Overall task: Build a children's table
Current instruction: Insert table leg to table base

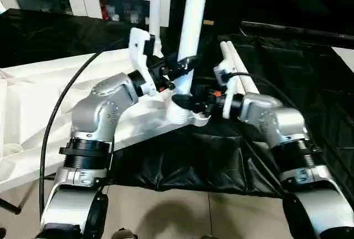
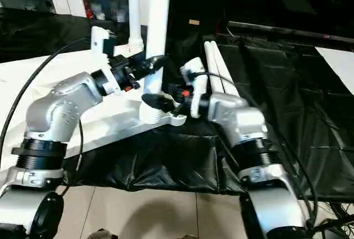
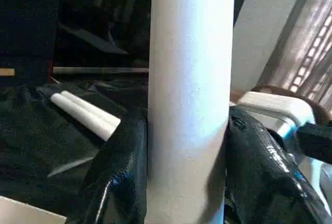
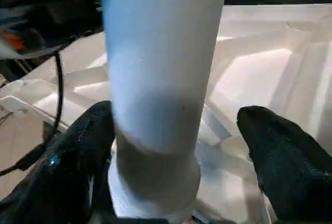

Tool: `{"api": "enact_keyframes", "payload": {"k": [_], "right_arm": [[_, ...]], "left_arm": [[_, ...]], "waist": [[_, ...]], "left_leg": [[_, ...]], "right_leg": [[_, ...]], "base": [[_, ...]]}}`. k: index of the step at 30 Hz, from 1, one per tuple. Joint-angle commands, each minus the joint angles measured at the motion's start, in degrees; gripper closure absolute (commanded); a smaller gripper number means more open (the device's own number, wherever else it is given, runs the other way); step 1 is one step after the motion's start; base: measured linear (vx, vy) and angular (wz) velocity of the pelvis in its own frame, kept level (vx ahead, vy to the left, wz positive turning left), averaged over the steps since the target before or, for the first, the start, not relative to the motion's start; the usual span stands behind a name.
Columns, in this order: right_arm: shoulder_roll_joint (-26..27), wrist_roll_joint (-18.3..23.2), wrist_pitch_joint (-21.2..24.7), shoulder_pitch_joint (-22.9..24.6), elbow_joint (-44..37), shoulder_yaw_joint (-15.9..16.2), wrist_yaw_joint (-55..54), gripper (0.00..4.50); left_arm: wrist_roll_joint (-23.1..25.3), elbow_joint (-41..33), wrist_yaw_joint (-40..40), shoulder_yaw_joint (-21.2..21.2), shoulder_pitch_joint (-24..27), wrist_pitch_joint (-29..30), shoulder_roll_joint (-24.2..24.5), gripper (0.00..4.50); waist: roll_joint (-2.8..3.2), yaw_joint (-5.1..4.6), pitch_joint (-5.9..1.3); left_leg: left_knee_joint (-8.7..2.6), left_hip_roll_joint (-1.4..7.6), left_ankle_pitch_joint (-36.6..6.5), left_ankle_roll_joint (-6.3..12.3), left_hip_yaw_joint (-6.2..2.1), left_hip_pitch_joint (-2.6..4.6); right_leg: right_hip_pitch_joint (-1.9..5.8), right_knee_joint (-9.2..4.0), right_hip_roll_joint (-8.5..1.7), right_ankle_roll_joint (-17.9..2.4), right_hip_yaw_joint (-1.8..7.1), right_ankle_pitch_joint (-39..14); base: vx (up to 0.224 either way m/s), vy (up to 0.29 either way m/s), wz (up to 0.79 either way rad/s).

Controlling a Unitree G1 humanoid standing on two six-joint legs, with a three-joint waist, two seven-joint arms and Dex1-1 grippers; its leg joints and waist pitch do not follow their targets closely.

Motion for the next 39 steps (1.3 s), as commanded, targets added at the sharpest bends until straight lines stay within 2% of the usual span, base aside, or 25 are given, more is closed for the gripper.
{"api": "enact_keyframes", "payload": {"k": [1, 3, 8, 10, 13, 14, 19, 21, 24, 27, 30, 31, 35, 36, 39], "right_arm": [[-0.1, -0.7, -0.3, -1.1, 0.3, -0.4, -0.8, 0.4], [0.0, -0.6, -0.3, -1.1, 0.3, -0.3, -0.6, 0.4], [0.3, 0.4, 0.6, -0.9, -0.4, -0.4, 0.4, 0.4], [0.1, 0.7, 1.0, -0.7, -0.7, 0.0, 1.1, 0.75], [-0.3, 0.7, 1.6, -0.3, -1.0, 0.9, 2.1, 0.8], [-0.3, 0.7, 1.7, -0.3, -1.0, 1.0, 2.3, 1.01], [-0.5, 0.7, 2.4, -0.2, -0.5, 1.7, 3.4, 1.19], [-0.4, 0.4, 2.0, -0.2, -0.1, 1.7, 3.4, 1.53], [-0.4, 0.4, 2.0, -0.2, 0.1, 1.6, 3.5, 1.61], [-0.4, 0.7, 2.1, -0.3, 0.1, 1.5, 3.6, 2.06], [-0.4, 0.6, 2.0, -0.3, 0.3, 1.5, 3.6, 2.16], [-0.4, 0.6, 2.0, -0.3, 0.4, 1.4, 3.7, 2.43], [-0.5, 0.6, 2.0, -0.1, 0.3, 1.3, 3.8, 2.6], [-0.4, 0.6, 1.9, -0.1, 0.3, 1.3, 3.7, 2.62], [-0.3, 0.8, 1.7, 0.1, 0.2, 1.0, 3.4, 2.62]], "left_arm": [[1.0, -1.2, -0.6, -1.7, -0.2, -1.0, -0.2, 2.63], [1.2, -1.2, -0.6, -2.1, -0.1, -1.1, -0.2, 2.63], [1.0, -2.1, -1.1, -2.7, 0.3, -1.0, -0.4, 2.63], [0.9, -2.3, -1.4, -2.9, 0.3, -1.0, -0.4, 2.63], [0.8, -2.4, -1.8, -3.2, 0.3, -1.1, -0.3, 2.63], [0.7, -2.4, -1.8, -3.2, 0.3, -1.1, -0.3, 2.63], [0.3, -2.4, -2.1, -3.1, 0.1, -1.0, -0.1, 2.63], [0.1, -2.6, -2.5, -3.1, 0.0, -0.7, 0.0, 2.63], [0.1, -2.8, -2.9, -3.2, 0.1, -0.5, 0.2, 2.63], [0.0, -2.9, -3.2, -3.3, 0.2, -0.4, 0.3, 2.63], [-0.1, -2.9, -3.4, -3.3, 0.2, -0.3, 0.3, 2.63], [-0.1, -2.9, -3.4, -3.4, 0.2, -0.3, 0.3, 2.63], [-0.6, -3.1, -3.5, -3.4, 0.2, 0.4, 0.1, 2.63], [-0.8, -3.1, -3.5, -3.2, 0.2, 0.7, 0.1, 2.63], [-1.7, -3.4, -3.1, -2.8, 0.2, 2.5, -0.1, 2.63]], "waist": [[0.23, 0.0, -4.55], [0.36, -0.02, -4.59], [0.24, -0.01, -4.62], [0.26, 0.01, -4.62], [0.3, 0.02, -4.64], [0.27, 0.0, -4.63], [0.26, 0.04, -4.64], [0.22, 0.07, -4.63], [0.33, 0.06, -4.64], [0.38, 0.07, -4.63], [0.41, 0.08, -4.67], [0.37, 0.07, -4.7], [0.4, 0.09, -4.7], [0.64, 0.12, -4.73], [0.61, 0.07, -4.74]], "left_leg": [[-3.13, 0.9, -1.3, 1.38, 0.18, 0.55], [-3.12, 0.91, -1.4, 1.35, 0.16, 0.56], [-3.07, 0.86, -1.3, 1.57, 0.19, 0.47], [-3.06, 0.89, -1.3, 1.65, 0.18, 0.49], [-3.05, 0.91, -1.0, 1.83, 0.15, 0.5], [-3.03, 0.88, -1.2, 1.8, 0.17, 0.45], [-3.03, 0.9, -1.2, 1.75, 0.16, 0.48], [-3.02, 0.88, -1.1, 1.74, 0.17, 0.49], [-3.03, 0.89, -1.2, 1.55, 0.14, 0.5], [-3.04, 0.9, -1.7, 1.38, 0.15, 0.52], [-3.02, 0.85, -1.2, 1.41, 0.12, 0.48], [-2.98, 0.84, -1.1, 1.49, 0.14, 0.49], [-2.99, 0.87, -1.3, 1.49, 0.13, 0.52], [-2.97, 0.86, -1.1, 1.44, 0.08, 0.5], [-2.96, 0.87, -1.3, 1.39, 0.12, 0.56]], "right_leg": [[4.13, -3.51, -3.91, -12.6, 3.04, 4.0], [4.17, -3.45, -3.93, -12.7, 3.05, 4.6], [4.31, -3.38, -3.93, -13.0, 3.07, 5.4], [4.27, -3.39, -3.95, -13.1, 3.06, 5.3], [4.28, -3.33, -3.93, -13.2, 3.04, 5.7], [4.31, -3.37, -3.94, -13.2, 3.04, 5.5], [4.28, -3.35, -3.96, -13.1, 3.04, 5.2], [4.26, -3.35, -3.97, -13.1, 3.03, 5.2], [4.25, -3.35, -3.95, -13.1, 3.02, 5.3], [4.27, -3.39, -3.99, -13.1, 3.03, 4.8], [4.29, -3.3, -3.94, -13.2, 3.02, 5.5], [4.29, -3.28, -3.93, -13.2, 3.02, 5.8], [4.31, -3.28, -3.96, -13.4, 3.0, 5.7], [4.3, -3.18, -3.93, -13.5, 3.01, 6.0], [4.28, -3.22, -3.9, -13.7, 3.0, 6.3]], "base": [[0.0, 0.0, 0.0], [0.0, 0.0, 0.0], [0.0, 0.0, 0.0], [0.0, 0.0, 0.0], [0.0, 0.0, 0.0], [0.0, 0.0, 0.0], [0.0, 0.0, 0.0], [0.0, 0.0, 0.0], [0.0, 0.0, 0.0], [0.0, 0.0, 0.0], [0.0, 0.0, 0.0], [0.0, 0.0, 0.0], [0.0, 0.0, 0.0], [0.0, 0.0, 0.0], [0.0, 0.0, 0.0]]}}
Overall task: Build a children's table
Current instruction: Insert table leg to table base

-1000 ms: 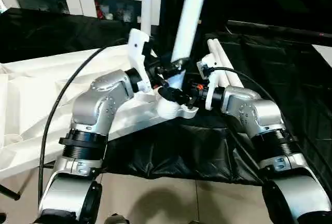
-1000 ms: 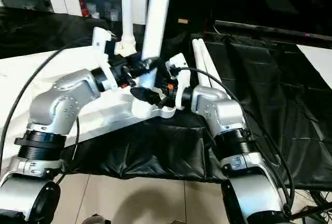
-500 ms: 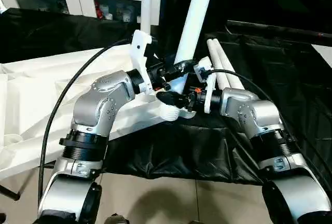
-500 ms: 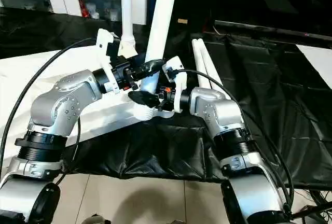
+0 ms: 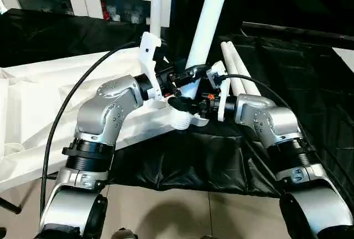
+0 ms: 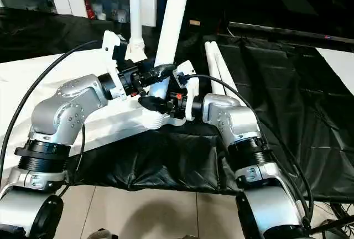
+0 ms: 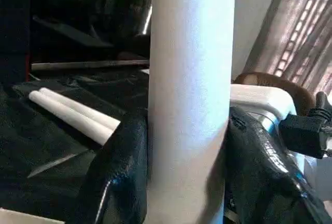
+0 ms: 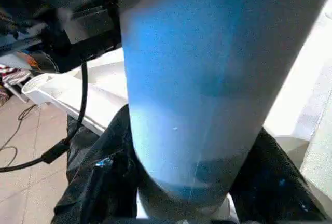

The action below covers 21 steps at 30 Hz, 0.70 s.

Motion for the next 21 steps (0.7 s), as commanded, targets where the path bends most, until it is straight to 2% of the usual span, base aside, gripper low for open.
{"api": "enact_keyframes", "payload": {"k": [1, 6, 8, 10, 11, 14, 16, 18, 21], "right_arm": [[-0.6, 0.2, -0.3, 0.6, 0.2, -0.6, -0.2, 2.62], [-0.5, 0.1, -0.8, 1.2, -0.4, -0.7, -0.5, 2.62], [-0.1, 0.1, -1.5, 1.3, -0.4, -1.3, -1.6, 2.62], [0.2, -0.4, -3.0, 1.3, -0.1, -1.7, -2.7, 2.62], [0.4, -0.2, -3.0, 1.2, 0.1, -2.2, -3.2, 2.62], [0.9, -0.8, -5.1, 0.6, 2.1, -4.5, -7.6, 2.63], [0.7, -1.5, -6.4, 0.4, 3.1, -5.1, -9.2, 2.63], [0.1, -3.5, -9.6, 0.7, 4.5, -5.1, -11.8, 2.63], [-0.1, -4.1, -10.5, 1.0, 4.9, -5.1, -12.7, 2.63]], "left_arm": [[-1.4, -2.1, -0.5, -0.2, -0.2, 1.4, -0.5, 2.63], [-1.2, -1.4, 0.7, 0.6, -0.7, 0.8, -1.0, 2.63], [-2.4, -1.7, -0.9, 0.8, -0.7, 0.3, -1.2, 1.93], [-2.9, -2.1, -1.5, 1.0, -0.6, -0.1, -1.3, 1.83], [-2.5, -2.0, -1.2, 1.2, -0.5, -2.1, -1.7, 1.58], [-1.3, 0.5, 1.0, 3.6, -1.4, -8.2, -2.5, 1.49], [-0.8, 1.4, 0.1, 3.5, -1.5, -8.5, -1.8, 1.49], [2.3, 4.0, -0.6, 1.7, -1.3, -9.5, 0.6, 1.49], [4.4, 5.1, -1.2, 0.2, -1.0, -10.5, 2.0, 1.49]], "waist": [[0.56, 0.02, -4.73], [0.63, 0.07, -4.7], [0.77, 0.07, -4.7], [0.66, 0.05, -4.73], [0.89, 0.06, -4.73], [0.79, -0.02, -4.74], [0.88, 0.02, -4.73], [1.21, -0.08, -4.7], [1.24, -0.2, -4.71]], "left_leg": [[-3.07, 0.88, -1.3, 1.39, 0.13, 0.56], [-3.09, 0.87, -1.8, 1.19, 0.1, 0.55], [-3.09, 0.89, -1.8, 1.08, 0.09, 0.56], [-3.07, 0.84, -1.9, 0.91, 0.12, 0.5], [-3.1, 0.86, -2.0, 0.78, 0.07, 0.55], [-3.14, 0.9, -2.4, 0.41, 0.08, 0.63], [-3.12, 0.83, -2.5, 0.2, 0.1, 0.68], [-3.18, 0.8, -3.1, -0.33, 0.07, 0.71], [-3.26, 0.75, -3.4, -0.73, 0.03, 0.82]], "right_leg": [[4.27, -3.25, -3.88, -13.7, 2.99, 6.3], [4.32, -3.35, -3.9, -13.7, 2.99, 5.8], [4.3, -3.35, -3.94, -13.7, 2.99, 5.7], [4.32, -3.32, -3.94, -13.8, 3.01, 5.9], [4.27, -3.32, -3.93, -13.8, 2.97, 5.8], [4.28, -3.52, -3.93, -13.7, 3.01, 5.6], [4.22, -3.5, -3.88, -13.5, 2.98, 5.1], [4.19, -3.55, -3.86, -12.7, 2.98, 3.7], [4.22, -3.68, -3.76, -11.5, 2.98, 2.7]], "base": [[0.0, 0.0, 0.0], [0.0, 0.0, 0.0], [0.0, 0.0, 0.0], [0.0, 0.0, 0.0], [0.0, 0.0, 0.0], [0.0, 0.0, 0.0], [0.0, 0.0, 0.0], [0.0, 0.0, 0.0], [0.0, 0.0, 0.0]]}}
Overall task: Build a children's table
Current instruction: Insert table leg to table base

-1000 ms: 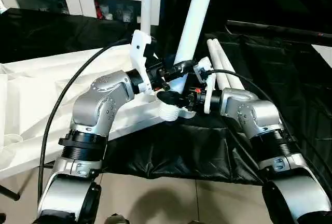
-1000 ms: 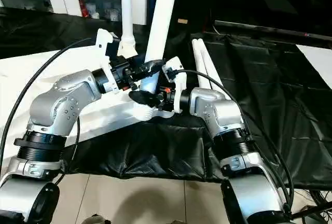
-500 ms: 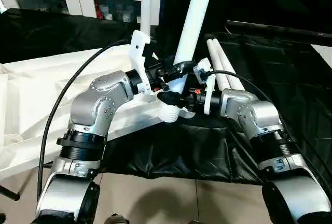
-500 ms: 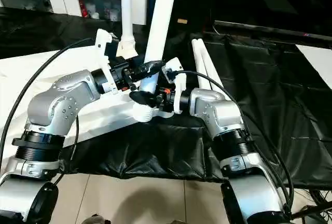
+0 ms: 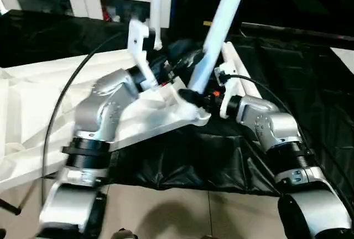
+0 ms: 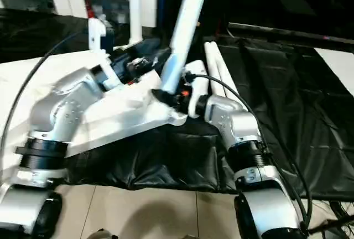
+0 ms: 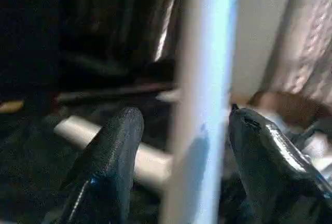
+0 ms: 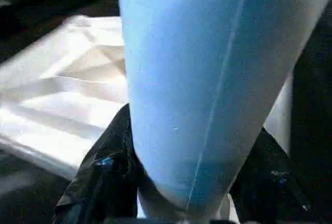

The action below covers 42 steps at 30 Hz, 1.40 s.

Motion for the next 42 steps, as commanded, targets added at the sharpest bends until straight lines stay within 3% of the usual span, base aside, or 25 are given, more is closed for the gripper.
{"api": "enact_keyframes", "payload": {"k": [1, 2, 4, 6, 11, 12, 21, 33, 36, 38, 42], "right_arm": [[-1.2, -2.1, -3.4, 0.2, 1.3, -1.5, -4.3, 2.63], [-1.5, -2.7, -4.2, 0.5, 1.5, -1.6, -5.4, 2.63], [-1.7, -3.1, -4.8, 0.8, 1.6, -1.7, -6.2, 2.63], [-1.8, -3.0, -4.9, 1.2, 1.5, -2.2, -7.0, 2.63], [-1.9, -3.4, -6.1, 2.0, 1.4, -2.3, -7.3, 2.63], [-1.9, -3.5, -6.2, 2.1, 1.4, -2.2, -7.3, 2.63], [-1.7, -3.8, -7.2, 2.4, 1.4, -1.9, -8.0, 2.63], [-2.1, -3.8, -7.3, 2.8, 0.9, -1.9, -7.7, 2.63], [-2.2, -3.9, -7.4, 2.6, 1.2, -1.7, -7.4, 2.63], [-2.3, -3.9, -7.4, 2.4, 1.4, -1.7, -7.1, 2.63], [-2.8, -4.1, -7.4, 2.0, 1.6, -0.9, -5.3, 2.63]], "left_arm": [[8.4, 4.6, -2.9, -7.6, 0.7, -4.1, 4.0, 1.49], [10.9, 6.5, -4.0, -10.2, 1.2, -5.3, 5.4, 1.49], [12.8, 8.2, -4.4, -12.1, 1.5, -6.4, 6.2, 1.49], [14.4, 11.6, -5.6, -13.6, 1.8, -8.1, 6.4, 1.49], [16.4, 17.5, -7.4, -15.6, 1.9, -9.1, 6.3, 1.49], [16.4, 18.2, -7.6, -15.7, 2.0, -8.8, 6.2, 1.79], [19.5, 26.5, -9.0, -17.6, 0.3, -12.0, 5.2, 2.47], [21.9, 29.8, -12.3, -19.7, -1.7, -12.6, 6.0, 3.57], [22.3, 30.7, -13.3, -19.6, -2.2, -12.8, 6.1, 3.62], [22.7, 31.3, -14.1, -19.6, -2.5, -13.0, 6.3, 3.99], [22.7, 31.9, -14.7, -19.3, -2.7, -13.9, 6.4, 4.24]], "waist": [[1.19, -0.01, -4.83], [1.32, -0.12, -4.73], [1.34, -0.08, -4.81], [1.49, -0.07, -4.97], [1.71, -0.06, -4.91], [1.93, 0.0, -4.89], [2.04, 0.0, -4.89], [2.53, 0.07, -4.87], [2.54, -0.02, -4.91], [2.57, -0.01, -4.92], [2.53, -0.05, -4.86]], "left_leg": [[-3.33, 0.75, -2.8, -0.44, 0.02, 0.69], [-3.48, 0.76, -2.9, -0.36, -0.07, 0.78], [-3.37, 0.64, -2.9, -0.6, 0.06, 0.74], [-3.28, 0.6, -1.6, -0.45, 0.06, 0.64], [-3.36, 0.71, -4.0, -0.45, 0.08, 0.71], [-3.42, 0.78, -4.5, -0.61, 0.02, 0.76], [-3.42, 0.8, -5.0, -0.13, -0.07, 0.73], [-3.45, 0.78, -5.8, 0.02, -0.11, 0.71], [-3.41, 0.68, -5.4, 0.25, -0.08, 0.65], [-3.4, 0.7, -5.5, 0.33, -0.09, 0.6], [-3.45, 0.76, -6.2, 0.57, -0.07, 0.66]], "right_leg": [[4.1, -3.59, -3.81, -11.6, 2.99, 3.2], [3.84, -3.66, -3.7, -10.8, 2.95, 2.4], [4.05, -3.63, -3.76, -10.6, 3.08, 2.6], [4.15, -3.29, -3.69, -11.7, 3.1, 6.2], [4.14, -3.39, -3.87, -13.1, 3.09, 6.0], [4.14, -3.4, -3.95, -13.3, 3.09, 5.4], [4.27, -3.49, -4.0, -13.8, 3.11, 5.4], [4.24, -3.7, -4.1, -13.8, 3.09, 3.7], [4.27, -3.7, -4.02, -14.0, 3.09, 4.2], [4.34, -3.68, -4.08, -14.1, 3.08, 4.2], [4.24, -3.83, -4.05, -14.2, 3.07, 3.5]], "base": [[0.0, 0.0, 0.0], [0.0, 0.0, 0.0], [0.0, 0.0, 0.0], [0.0, 0.0, 0.0], [0.0, 0.0, 0.0], [0.0, 0.0, 0.0], [0.0, 0.0, 0.0], [0.0, 0.0, 0.0], [0.0, 0.0, 0.0], [0.0, 0.0, 0.0], [0.0, 0.0, 0.0]]}}
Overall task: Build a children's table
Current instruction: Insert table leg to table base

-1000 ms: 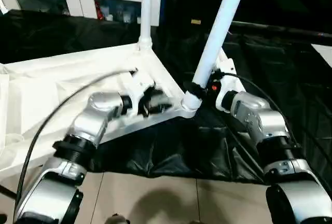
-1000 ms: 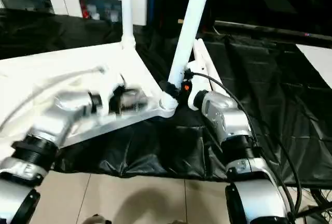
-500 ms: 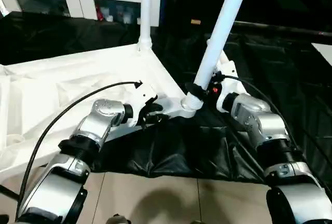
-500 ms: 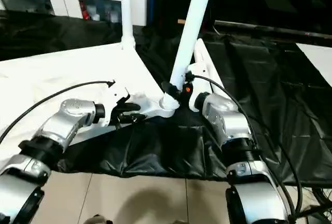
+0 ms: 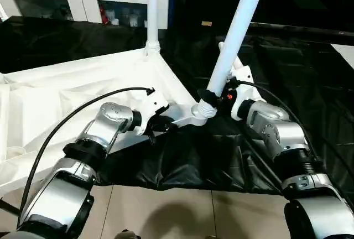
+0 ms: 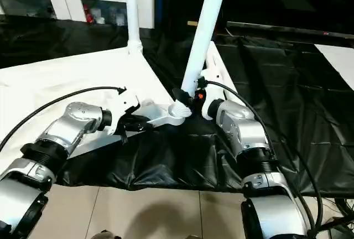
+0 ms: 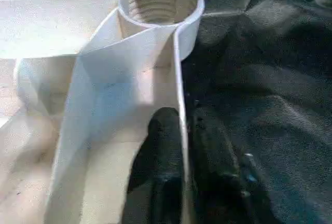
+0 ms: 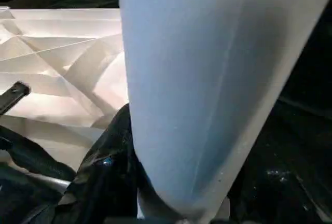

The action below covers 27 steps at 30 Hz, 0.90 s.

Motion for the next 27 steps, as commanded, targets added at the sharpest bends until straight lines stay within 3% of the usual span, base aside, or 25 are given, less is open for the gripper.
{"api": "enact_keyframes", "payload": {"k": [1, 3, 9, 10, 13, 14, 16, 17, 19, 27], "right_arm": [[-1.1, -0.4, -0.6, -0.7, -0.2, 0.3, 1.1, 2.63], [-1.3, -0.3, -0.4, -0.8, -0.3, 0.7, 2.3, 2.63], [-1.8, -0.1, 0.5, -1.2, -1.0, 2.4, 6.4, 2.63], [-1.9, -0.3, 0.6, -1.3, -1.0, 2.7, 7.1, 2.63], [-1.9, -0.3, 1.1, -1.4, -0.7, 3.2, 8.0, 2.63], [-1.9, -0.2, 1.5, -1.2, -1.2, 3.9, 9.2, 2.63], [-2.0, -0.1, 2.2, -1.0, -1.6, 4.5, 10.4, 2.63], [-2.1, 0.1, 3.0, -0.6, -2.2, 5.4, 12.1, 2.63], [-2.0, 0.0, 3.7, -0.3, -2.5, 6.2, 13.2, 2.63], [-2.4, -0.8, 4.5, 0.6, -2.8, 8.0, 14.9, 2.63]], "left_arm": [[0.9, 1.7, -1.0, -0.6, -0.6, -0.5, 0.3, 4.24], [0.5, 1.5, -2.2, -0.4, -0.5, -1.1, 0.5, 4.48], [0.0, 0.8, -5.4, -0.1, 0.7, -4.8, 1.1, 4.5], [0.2, 0.1, -6.6, -0.6, 1.4, -5.9, 1.6, 4.5], [1.0, -1.3, -8.7, -1.9, 2.9, -8.0, 2.8, 4.5], [0.9, -2.1, -9.6, -2.0, 3.7, -9.2, 3.2, 4.5], [0.5, -2.9, -10.1, -1.9, 4.2, -9.2, 3.4, 4.5], [0.1, -3.6, -10.4, -1.5, 4.5, -8.7, 3.7, 4.5], [0.0, -3.9, -11.3, -1.3, 4.8, -9.1, 4.2, 4.5], [0.2, -3.5, -11.6, -0.4, 5.0, -9.5, 4.7, 4.5]], "waist": [[0.98, 0.0, -4.67], [0.93, 0.01, -4.69], [0.79, 0.19, -4.58], [0.47, 0.15, -4.57], [0.65, 0.15, -4.58], [0.28, 0.14, -4.55], [0.53, 0.15, -4.42], [0.1, 0.2, -4.39], [0.21, 0.17, -4.29], [0.03, 0.14, -4.29]], "left_leg": [[-3.43, 0.78, -6.1, 0.58, 0.0, 0.57], [-3.42, 0.81, -6.1, 0.73, 0.01, 0.58], [-3.5, 0.97, -6.4, 1.01, 0.06, 0.68], [-3.49, 0.96, -6.4, 1.15, 0.12, 0.66], [-3.55, 1.08, -5.8, 1.1, -0.01, 0.44], [-3.61, 1.09, -5.8, 1.14, 0.05, 0.51], [-3.62, 1.04, -6.5, 1.08, 0.13, 0.57], [-3.63, 1.14, -6.8, 1.14, 0.14, 0.58], [-3.72, 1.18, -7.0, 1.02, 0.14, 0.61], [-3.72, 1.11, -6.6, 0.81, 0.16, 0.52]], "right_leg": [[4.21, -3.79, -4.09, -14.3, 3.02, 3.4], [4.18, -3.75, -4.11, -14.3, 3.04, 3.4], [3.94, -3.91, -4.19, -14.1, 3.04, 1.7], [3.94, -3.97, -4.18, -14.1, 3.04, 1.6], [4.02, -3.76, -4.32, -13.9, 3.04, 2.0], [3.96, -3.78, -4.28, -13.8, 3.01, 2.1], [3.84, -3.95, -4.31, -13.6, 3.02, 0.2], [3.89, -3.89, -4.41, -13.4, 3.04, -0.7], [3.69, -4.11, -4.41, -12.7, 3.05, -3.0], [3.61, -4.17, -4.47, -12.2, 3.11, -3.1]], "base": [[0.0, 0.0, 0.0], [0.0, 0.0, 0.0], [0.0, 0.0, 0.0], [0.0, 0.0, 0.0], [0.0, 0.0, 0.0], [0.0, 0.0, 0.0], [0.0, 0.0, 0.0], [0.0, 0.0, 0.0], [0.0, 0.0, 0.0], [0.0, 0.0, 0.0]]}}
